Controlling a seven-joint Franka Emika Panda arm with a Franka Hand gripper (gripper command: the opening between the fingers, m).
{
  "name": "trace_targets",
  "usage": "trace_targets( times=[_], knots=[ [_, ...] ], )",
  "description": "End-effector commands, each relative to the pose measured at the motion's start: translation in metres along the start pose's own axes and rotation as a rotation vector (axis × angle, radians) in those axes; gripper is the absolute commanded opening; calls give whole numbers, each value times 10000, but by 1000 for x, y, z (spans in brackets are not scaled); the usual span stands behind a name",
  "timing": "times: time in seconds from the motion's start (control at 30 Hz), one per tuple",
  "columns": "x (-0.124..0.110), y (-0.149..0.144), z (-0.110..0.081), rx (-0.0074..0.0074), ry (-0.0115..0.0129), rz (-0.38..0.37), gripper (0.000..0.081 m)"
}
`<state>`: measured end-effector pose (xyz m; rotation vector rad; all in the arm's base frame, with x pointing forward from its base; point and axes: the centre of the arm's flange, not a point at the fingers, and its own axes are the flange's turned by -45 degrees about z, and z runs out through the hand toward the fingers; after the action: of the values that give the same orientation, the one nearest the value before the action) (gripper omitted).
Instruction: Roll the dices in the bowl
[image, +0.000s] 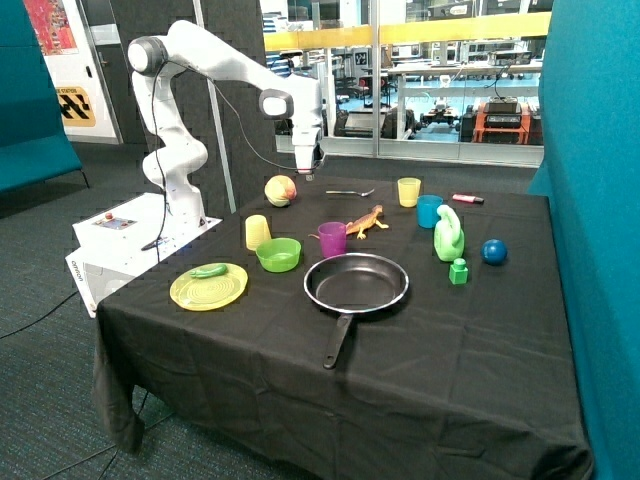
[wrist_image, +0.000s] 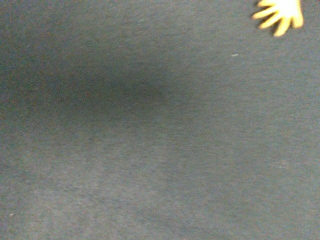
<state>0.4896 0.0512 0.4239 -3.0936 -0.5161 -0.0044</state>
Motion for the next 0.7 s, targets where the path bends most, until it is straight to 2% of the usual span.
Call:
trace_targets(
  times=[0.0, 0.23, 0.67],
  knots=[
    [7, 33, -21, -48, -35, 566, 0],
    [6, 85, -34, -50, -33, 1458, 0],
    [-1, 152, -42, -52, -30, 2536, 0]
  ],
)
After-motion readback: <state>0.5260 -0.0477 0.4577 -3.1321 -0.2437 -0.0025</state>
